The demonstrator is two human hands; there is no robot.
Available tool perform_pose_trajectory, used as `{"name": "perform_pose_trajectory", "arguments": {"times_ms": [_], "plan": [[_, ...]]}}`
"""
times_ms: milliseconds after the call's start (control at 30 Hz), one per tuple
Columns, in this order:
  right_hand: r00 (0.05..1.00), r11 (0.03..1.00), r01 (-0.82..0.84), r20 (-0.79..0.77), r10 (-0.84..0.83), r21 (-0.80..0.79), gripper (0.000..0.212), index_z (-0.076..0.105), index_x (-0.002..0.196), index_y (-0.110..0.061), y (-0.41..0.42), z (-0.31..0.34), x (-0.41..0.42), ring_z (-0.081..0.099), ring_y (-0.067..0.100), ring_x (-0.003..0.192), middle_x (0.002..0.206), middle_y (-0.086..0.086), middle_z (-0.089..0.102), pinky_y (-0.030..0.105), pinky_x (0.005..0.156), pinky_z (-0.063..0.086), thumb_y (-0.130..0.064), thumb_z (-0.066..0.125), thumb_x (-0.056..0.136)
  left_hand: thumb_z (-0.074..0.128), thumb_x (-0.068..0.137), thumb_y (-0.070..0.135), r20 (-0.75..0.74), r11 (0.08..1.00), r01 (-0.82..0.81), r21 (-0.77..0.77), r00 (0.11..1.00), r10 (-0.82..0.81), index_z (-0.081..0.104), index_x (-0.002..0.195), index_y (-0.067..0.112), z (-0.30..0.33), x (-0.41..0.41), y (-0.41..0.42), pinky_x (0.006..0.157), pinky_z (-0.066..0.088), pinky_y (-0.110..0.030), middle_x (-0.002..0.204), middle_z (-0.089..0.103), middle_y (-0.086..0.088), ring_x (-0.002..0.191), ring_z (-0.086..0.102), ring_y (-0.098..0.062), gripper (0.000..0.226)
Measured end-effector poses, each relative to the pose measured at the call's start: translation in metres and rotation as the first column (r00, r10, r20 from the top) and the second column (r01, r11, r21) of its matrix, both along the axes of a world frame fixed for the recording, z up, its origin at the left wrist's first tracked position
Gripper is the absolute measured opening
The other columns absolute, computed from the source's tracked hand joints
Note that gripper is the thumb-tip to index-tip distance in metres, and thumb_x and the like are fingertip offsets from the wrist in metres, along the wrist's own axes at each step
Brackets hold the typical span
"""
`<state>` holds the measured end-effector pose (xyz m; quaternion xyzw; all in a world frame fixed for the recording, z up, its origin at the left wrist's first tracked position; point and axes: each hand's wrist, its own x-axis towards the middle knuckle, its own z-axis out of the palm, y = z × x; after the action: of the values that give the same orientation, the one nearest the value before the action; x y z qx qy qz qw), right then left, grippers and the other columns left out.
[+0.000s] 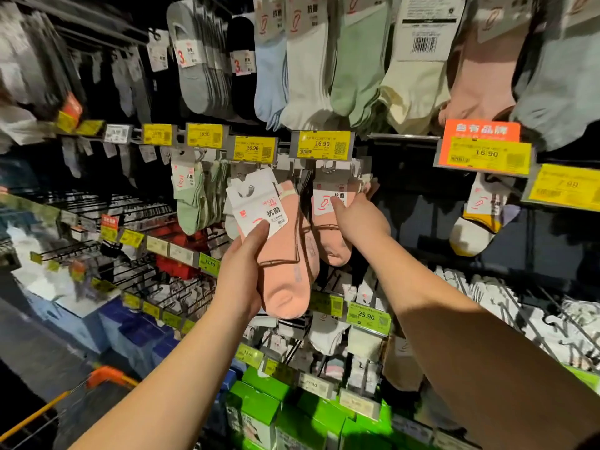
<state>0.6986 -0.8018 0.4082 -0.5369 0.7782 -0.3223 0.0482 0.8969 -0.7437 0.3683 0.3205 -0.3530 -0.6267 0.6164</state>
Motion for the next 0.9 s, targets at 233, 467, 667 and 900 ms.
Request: {"name": "perform_pose_trajectory", "arguments": {"times_ms": [233,467,667,900], "plan": [[0.996,0.999,-0.028,0.08,0.03,-0.03,0.063,0.041,0.134,-0.011,0.013,-0.008,-0.006,0.06,0.032,0.106,0.126,0.012,0.06,0.037,0.073,0.042,-0.062,0.039,0.098,0.068,0.089,0.029,0.014,0.999,0.046,-0.002,0.999,-0.046,0.064,0.127,0.012,-0.005,-0.004,0.004,0.102,0.049,-0.058,0.116,0.073,-0.015,0.111,0.068,-0.037,0.043],[0.784,0.899,-0.186,0.491,0.379,-0.396,0.023,0.053,0.107,-0.026,0.091,-0.026,0.026,0.062,0.003,0.09,0.102,-0.012,0.06,0.014,0.066,0.043,-0.047,0.048,0.101,0.065,0.084,0.024,0.054,0.988,0.131,-0.081,0.99,-0.127,0.062,0.127,0.009,-0.01,-0.006,0.008,0.091,0.056,-0.043,0.114,0.074,-0.015,0.098,0.071,-0.027,0.046],[0.561,0.824,-0.355,0.605,0.566,-0.442,0.019,0.062,0.111,-0.042,0.099,-0.045,0.047,0.067,0.004,0.108,0.115,-0.015,0.072,0.034,0.096,0.052,-0.05,0.061,0.093,0.08,0.075,0.025,0.222,0.985,0.146,-0.094,0.967,-0.123,0.055,0.128,0.007,-0.014,-0.014,0.004,0.078,0.058,-0.038,0.11,0.074,-0.015,0.093,0.073,-0.026,0.062],[0.39,0.829,-0.326,0.735,0.555,-0.453,0.021,0.063,0.119,-0.031,0.095,-0.05,0.043,0.07,0.01,0.107,0.115,-0.008,0.074,0.034,0.095,0.054,-0.026,0.061,0.099,0.066,0.091,0.049,0.426,0.991,0.07,-0.112,0.905,-0.015,0.049,0.13,0.014,-0.012,-0.017,0.0,0.068,0.054,-0.024,0.11,0.072,-0.003,0.089,0.073,-0.013,0.055]]}}
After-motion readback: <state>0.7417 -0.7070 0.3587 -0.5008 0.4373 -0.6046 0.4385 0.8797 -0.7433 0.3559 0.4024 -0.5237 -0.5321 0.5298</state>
